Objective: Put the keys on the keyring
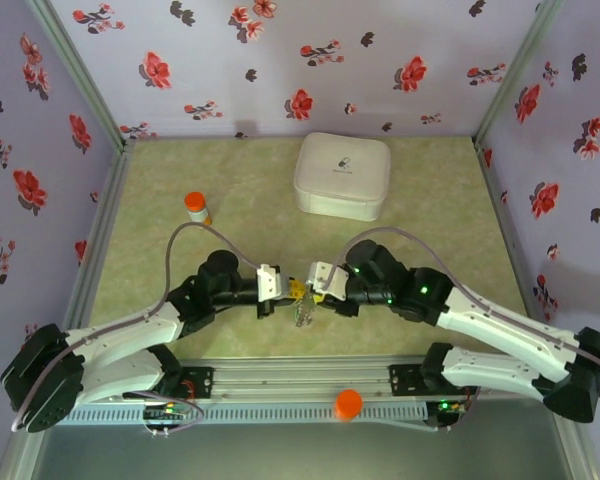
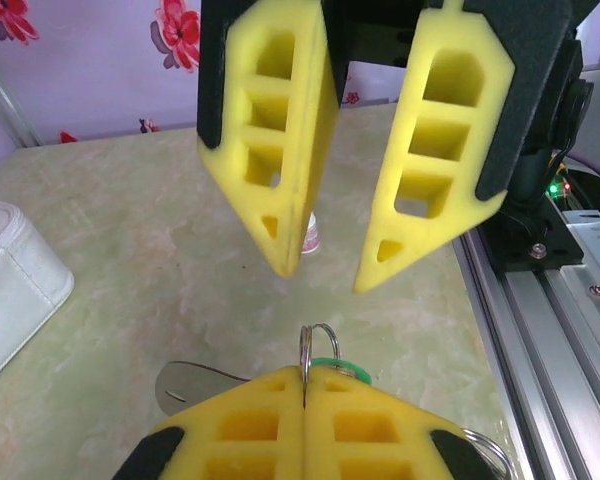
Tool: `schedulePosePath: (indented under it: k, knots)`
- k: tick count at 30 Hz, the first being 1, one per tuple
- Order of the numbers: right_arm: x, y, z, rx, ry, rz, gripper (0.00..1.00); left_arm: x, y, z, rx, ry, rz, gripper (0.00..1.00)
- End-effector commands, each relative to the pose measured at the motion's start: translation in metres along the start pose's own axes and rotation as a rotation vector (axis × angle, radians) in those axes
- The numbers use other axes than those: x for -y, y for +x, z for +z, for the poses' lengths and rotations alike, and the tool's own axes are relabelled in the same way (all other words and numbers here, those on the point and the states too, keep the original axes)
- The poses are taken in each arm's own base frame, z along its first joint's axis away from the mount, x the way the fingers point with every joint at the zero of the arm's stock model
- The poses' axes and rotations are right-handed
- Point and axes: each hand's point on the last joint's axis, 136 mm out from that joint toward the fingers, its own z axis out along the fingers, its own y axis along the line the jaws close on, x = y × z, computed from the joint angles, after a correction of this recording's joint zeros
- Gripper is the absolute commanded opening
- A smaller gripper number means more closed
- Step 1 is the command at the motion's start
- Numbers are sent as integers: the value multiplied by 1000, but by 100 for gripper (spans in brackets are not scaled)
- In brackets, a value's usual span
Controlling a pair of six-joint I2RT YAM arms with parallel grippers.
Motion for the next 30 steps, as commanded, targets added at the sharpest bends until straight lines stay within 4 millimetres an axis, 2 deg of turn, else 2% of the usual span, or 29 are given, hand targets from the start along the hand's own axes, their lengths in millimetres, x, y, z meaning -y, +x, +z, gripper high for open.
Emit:
schedulePosePath:
  k: [1,8,16,30]
  knots:
    - [2,-2,4,46,14,78,28,-2,-25,-2,108,-12,43,0]
    - [2,2,9,61,15,105,27,-2,-27,-3,121,-15,43,0]
    - [5,-3,7,76,27,108,25,-2,-27,-2,119,-11,47,0]
    - [7,-3,9,73,19,111,1,-1,-28,-3,125,-11,47,0]
